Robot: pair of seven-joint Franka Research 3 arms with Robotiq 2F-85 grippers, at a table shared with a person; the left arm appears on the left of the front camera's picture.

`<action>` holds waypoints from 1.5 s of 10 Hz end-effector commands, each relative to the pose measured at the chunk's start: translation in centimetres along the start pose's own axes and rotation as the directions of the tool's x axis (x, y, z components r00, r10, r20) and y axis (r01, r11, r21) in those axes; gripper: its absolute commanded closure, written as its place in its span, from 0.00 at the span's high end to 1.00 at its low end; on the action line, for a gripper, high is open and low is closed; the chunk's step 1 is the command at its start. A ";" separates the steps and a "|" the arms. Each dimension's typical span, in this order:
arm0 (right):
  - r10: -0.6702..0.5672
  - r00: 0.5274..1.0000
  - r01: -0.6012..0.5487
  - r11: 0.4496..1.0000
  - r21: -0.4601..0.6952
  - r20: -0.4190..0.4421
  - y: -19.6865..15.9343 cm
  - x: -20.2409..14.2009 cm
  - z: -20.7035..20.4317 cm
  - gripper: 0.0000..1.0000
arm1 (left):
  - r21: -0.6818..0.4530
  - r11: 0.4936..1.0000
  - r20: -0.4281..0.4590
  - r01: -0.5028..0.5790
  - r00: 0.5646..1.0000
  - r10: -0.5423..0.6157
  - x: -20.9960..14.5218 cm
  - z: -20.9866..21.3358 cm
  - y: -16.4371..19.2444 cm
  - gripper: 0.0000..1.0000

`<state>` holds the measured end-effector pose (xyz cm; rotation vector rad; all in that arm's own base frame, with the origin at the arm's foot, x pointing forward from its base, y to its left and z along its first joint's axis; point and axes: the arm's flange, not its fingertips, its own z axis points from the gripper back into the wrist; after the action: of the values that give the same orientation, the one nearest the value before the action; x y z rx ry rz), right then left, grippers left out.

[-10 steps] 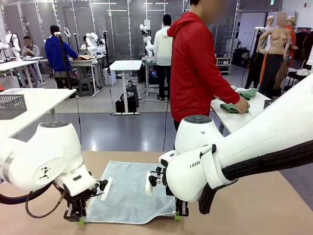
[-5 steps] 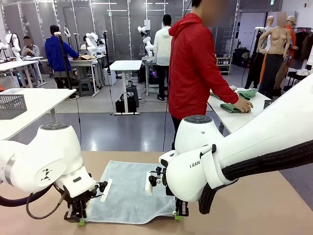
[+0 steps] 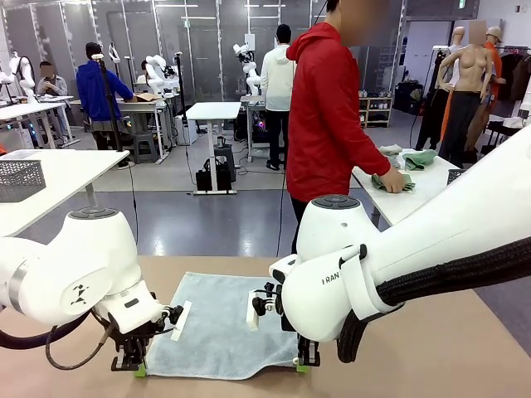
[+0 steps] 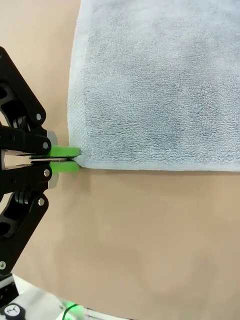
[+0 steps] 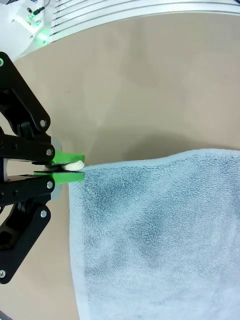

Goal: Fold the towels and place them in the basket.
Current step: When a person lays out a Towel with hook on the table, fold it in half twice.

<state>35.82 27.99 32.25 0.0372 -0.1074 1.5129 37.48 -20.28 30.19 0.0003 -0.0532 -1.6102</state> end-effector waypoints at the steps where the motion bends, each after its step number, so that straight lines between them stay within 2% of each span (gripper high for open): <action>1: 0.002 1.000 -0.002 1.000 -0.009 0.006 -0.1 0.1 0.1 0.00 | 0.029 1.000 0.003 0.005 1.000 -0.005 0.2 -0.1 -0.1 0.00; 2: 0.002 1.000 -0.002 1.000 -0.009 0.006 -0.1 0.1 0.1 0.00 | 0.000 1.000 0.000 0.000 1.000 0.000 0.0 0.0 0.0 0.00; 3: 0.000 1.000 0.000 1.000 0.000 0.000 0.0 0.0 0.0 0.08 | 0.000 1.000 0.000 0.000 1.000 0.000 0.0 0.0 0.0 0.00; 4: 0.012 0.999 -0.012 1.000 0.018 0.041 -0.5 -0.9 -0.2 0.08 | 0.002 1.000 0.000 0.003 1.000 -0.003 0.1 0.0 0.0 0.04; 6: 0.044 0.997 -0.043 0.999 -0.011 0.062 -1.8 -1.0 1.4 0.08 | 0.066 0.998 -0.018 0.015 1.000 -0.013 1.4 2.7 0.6 0.04; 10: 0.047 0.998 -0.044 0.995 -0.087 0.035 -4.5 -0.2 4.6 0.08 | 0.207 0.978 -0.017 0.028 1.000 -0.025 3.4 7.1 3.1 0.04; 13: 0.033 0.999 -0.030 0.992 -0.125 0.018 -7.1 -1.3 6.0 0.08 | 0.284 0.959 -0.014 0.025 1.000 -0.021 3.3 8.7 5.4 0.04; 15: 0.026 1.000 -0.024 0.991 -0.132 0.017 -7.9 -1.8 6.1 0.08 | 0.288 0.958 -0.019 0.009 1.000 -0.004 3.1 8.5 6.3 0.04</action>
<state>42.71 25.17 38.59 -0.0441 -0.2375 1.5160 42.67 -22.85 39.63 0.2099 -0.2671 -1.6240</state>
